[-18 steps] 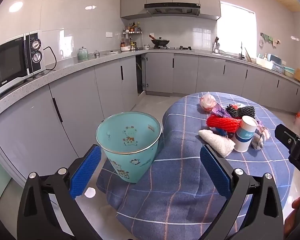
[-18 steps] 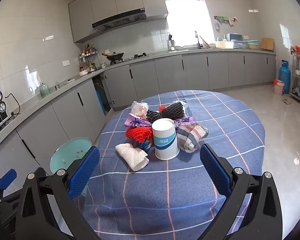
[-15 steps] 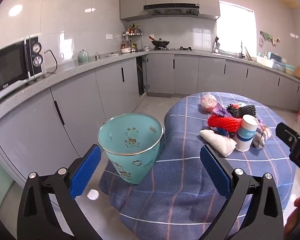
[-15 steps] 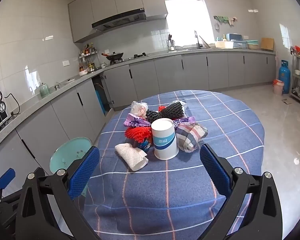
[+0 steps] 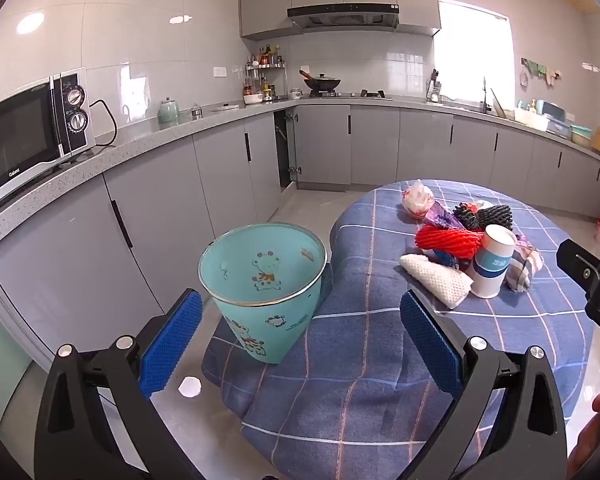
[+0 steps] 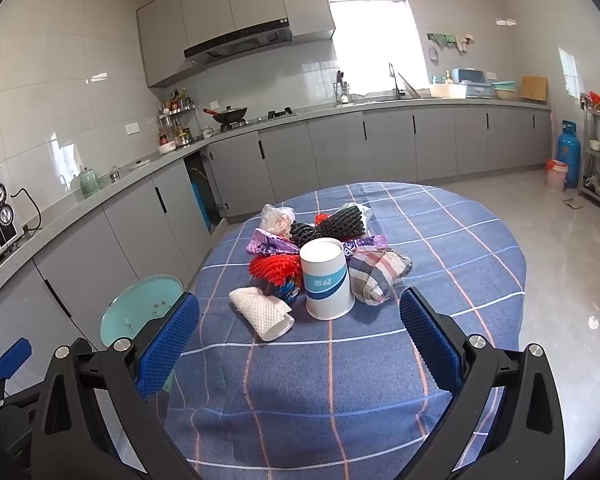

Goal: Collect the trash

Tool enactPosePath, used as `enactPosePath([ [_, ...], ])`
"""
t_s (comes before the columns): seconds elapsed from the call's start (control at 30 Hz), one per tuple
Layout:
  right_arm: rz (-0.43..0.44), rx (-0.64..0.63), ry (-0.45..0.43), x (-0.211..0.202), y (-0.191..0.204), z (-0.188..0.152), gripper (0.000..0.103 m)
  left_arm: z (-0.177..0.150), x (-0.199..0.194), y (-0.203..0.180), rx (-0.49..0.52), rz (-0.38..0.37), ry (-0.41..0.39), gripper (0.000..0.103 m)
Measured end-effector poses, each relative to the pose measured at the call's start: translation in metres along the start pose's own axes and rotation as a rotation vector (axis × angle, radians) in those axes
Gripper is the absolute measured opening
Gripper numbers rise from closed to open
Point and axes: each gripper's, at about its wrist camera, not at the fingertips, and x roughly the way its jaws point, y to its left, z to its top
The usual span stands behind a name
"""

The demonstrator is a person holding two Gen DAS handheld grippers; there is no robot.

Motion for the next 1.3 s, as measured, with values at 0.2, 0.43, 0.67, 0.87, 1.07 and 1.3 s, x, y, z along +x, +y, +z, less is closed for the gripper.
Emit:
enactPosePath([
  [0.2,-0.013,-0.003,0.006,0.000,-0.002,0.000,0.099,0.001,-0.003,-0.010,0.009,0.001,-0.008,0.097],
  [0.43,-0.017,-0.009,0.019,0.002,0.000,-0.001,0.099,0.003,-0.005,-0.007,-0.001,-0.001,-0.007,0.097],
  [0.67,-0.013,-0.019,0.019,0.002,0.003,-0.001,0.099,0.005,-0.006,-0.005,-0.011,0.003,-0.006,0.097],
  [0.87,-0.005,-0.027,0.023,0.002,0.005,-0.002,0.099,0.004,-0.006,-0.002,-0.015,0.009,-0.008,0.097],
  [1.07,-0.002,-0.030,0.023,0.003,0.006,-0.001,0.099,0.003,-0.005,0.000,-0.021,0.014,-0.006,0.097],
  [1.3,0.000,-0.027,0.025,0.003,0.006,-0.003,0.099,0.003,-0.006,0.001,-0.022,0.013,-0.006,0.097],
])
